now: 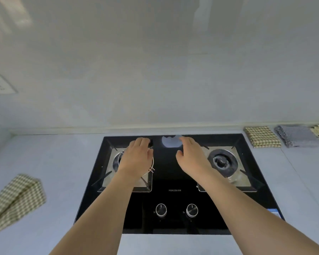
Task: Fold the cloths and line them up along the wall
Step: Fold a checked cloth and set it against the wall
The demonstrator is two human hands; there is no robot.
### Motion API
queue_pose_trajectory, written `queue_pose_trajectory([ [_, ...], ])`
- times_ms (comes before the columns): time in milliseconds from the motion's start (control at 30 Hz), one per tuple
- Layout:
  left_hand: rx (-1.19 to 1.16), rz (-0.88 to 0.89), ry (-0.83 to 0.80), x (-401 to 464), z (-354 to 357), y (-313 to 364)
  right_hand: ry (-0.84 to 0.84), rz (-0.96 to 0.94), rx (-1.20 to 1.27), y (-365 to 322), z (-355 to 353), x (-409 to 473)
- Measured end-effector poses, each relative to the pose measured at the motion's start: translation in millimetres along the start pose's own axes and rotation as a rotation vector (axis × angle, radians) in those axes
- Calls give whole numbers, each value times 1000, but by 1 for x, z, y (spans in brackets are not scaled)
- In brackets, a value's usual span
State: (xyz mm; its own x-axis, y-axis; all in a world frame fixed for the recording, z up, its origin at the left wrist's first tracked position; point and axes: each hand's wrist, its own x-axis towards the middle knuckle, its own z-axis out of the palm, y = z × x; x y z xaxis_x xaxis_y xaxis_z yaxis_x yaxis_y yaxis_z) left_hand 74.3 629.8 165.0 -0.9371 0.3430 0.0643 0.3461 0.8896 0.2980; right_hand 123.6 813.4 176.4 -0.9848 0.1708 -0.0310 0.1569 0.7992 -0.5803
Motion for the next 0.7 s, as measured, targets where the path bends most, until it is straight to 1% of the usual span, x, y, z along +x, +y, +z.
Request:
queue_pose_trajectory([
  [133, -24, 2, 8, -18, -17, -41, -16, -36, 62, -50, 30, 0],
  [200, -26, 12, 43, -25, -26, -71, -41, -59, 66, -79, 50, -1],
  [267, -24, 19, 80, -35, -36, -109, -37, -78, 52, -109, 75, 2],
  [367, -22, 11, 38, -51, -53, -179, -28, -52, 40, -159, 115, 3],
  [400, -13, -7, 23, -58, -58, -204, -44, -63, 10, -175, 130, 2],
  [533, -67, -189, -11, -94, -75, -296, -135, -135, -46, -238, 184, -1],
  [600, -69, -235, -29, -107, -82, -330, -168, -187, -48, -264, 205, 1],
  [700, -116, -352, 4, -124, -89, -367, -239, -279, -55, -298, 232, 11],
])
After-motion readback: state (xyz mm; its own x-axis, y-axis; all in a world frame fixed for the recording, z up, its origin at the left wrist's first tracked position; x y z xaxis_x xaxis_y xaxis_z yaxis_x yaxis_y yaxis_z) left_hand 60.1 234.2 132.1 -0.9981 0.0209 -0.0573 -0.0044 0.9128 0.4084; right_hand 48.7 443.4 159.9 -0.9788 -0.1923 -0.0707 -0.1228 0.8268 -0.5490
